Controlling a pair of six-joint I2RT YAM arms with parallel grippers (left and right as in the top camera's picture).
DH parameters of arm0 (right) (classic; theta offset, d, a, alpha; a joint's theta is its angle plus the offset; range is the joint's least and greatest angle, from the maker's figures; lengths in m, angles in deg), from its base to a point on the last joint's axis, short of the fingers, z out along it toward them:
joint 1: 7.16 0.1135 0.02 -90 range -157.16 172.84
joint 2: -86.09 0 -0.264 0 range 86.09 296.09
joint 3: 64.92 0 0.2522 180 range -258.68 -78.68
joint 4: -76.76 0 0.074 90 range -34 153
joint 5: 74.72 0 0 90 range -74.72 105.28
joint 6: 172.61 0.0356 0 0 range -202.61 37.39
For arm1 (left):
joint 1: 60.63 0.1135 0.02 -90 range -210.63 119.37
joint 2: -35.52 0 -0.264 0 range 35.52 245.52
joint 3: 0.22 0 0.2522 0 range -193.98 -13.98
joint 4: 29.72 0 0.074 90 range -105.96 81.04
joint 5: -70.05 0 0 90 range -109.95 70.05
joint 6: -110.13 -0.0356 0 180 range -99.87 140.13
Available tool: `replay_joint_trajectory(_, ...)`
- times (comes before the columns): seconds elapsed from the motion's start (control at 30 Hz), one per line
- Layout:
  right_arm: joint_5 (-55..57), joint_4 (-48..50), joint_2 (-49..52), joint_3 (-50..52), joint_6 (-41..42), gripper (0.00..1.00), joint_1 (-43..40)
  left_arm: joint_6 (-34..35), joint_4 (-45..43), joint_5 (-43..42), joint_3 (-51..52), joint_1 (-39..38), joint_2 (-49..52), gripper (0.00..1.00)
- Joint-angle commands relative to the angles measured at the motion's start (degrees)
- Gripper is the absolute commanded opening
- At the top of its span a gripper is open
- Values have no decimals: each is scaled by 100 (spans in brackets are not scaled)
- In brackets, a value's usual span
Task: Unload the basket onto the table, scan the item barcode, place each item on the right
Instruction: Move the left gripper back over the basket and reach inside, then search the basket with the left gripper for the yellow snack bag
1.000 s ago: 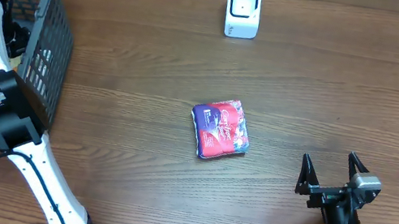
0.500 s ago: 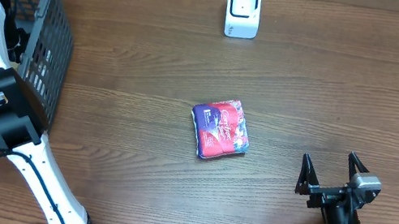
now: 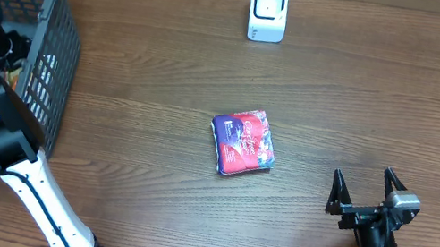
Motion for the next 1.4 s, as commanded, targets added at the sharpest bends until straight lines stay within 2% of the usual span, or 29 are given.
replay_joint_trajectory(0.0,37,28,-48,59,-20,100,17,-90,-223,184,341,-7,-157,78)
replay_joint_trajectory(0.07,37,28,-48,59,-20,100,17,-140,-393,125,487,-7,-157,73)
replay_joint_trajectory(0.1,37,28,-48,59,-17,100,17,-212,-426,74,535,-7,-157,61)
replay_joint_trajectory(0.2,37,28,-48,59,-20,100,17,-424,-485,17,632,-7,-157,13)
replay_joint_trajectory(0.23,37,28,-48,59,-20,100,17,-485,-481,17,627,-7,-157,4)
replay_joint_trajectory(0.43,37,28,-48,59,-17,100,17,-466,48,-61,-39,28,-192,4)
replay_joint_trajectory(0.8,37,28,-48,59,-17,100,17,-424,1276,-610,-2758,31,-643,4)
replay_joint_trajectory(0.93,37,28,-48,59,-20,100,17,-428,1401,-815,-3036,28,-1119,4)
replay_joint_trajectory(1.0,37,28,-48,59,-17,100,17,-428,1434,-601,-3036,31,-1204,4)
replay_joint_trajectory(1.03,37,28,-48,59,-17,100,17,-431,1486,-520,-3016,31,-1189,16)
replay_joint_trajectory(1.1,37,28,-48,59,-17,100,17,-428,1572,-518,-2914,31,-1108,70)
replay_joint_trajectory(1.13,37,28,-48,59,-20,100,17,-431,1609,-518,-2822,31,-1049,79)
replay_joint_trajectory(1.2,37,28,-48,59,-20,100,17,-437,1631,-509,-2559,31,-933,85)
replay_joint_trajectory(1.37,37,28,-48,59,-20,100,17,-435,1480,-284,-1768,35,-509,86)
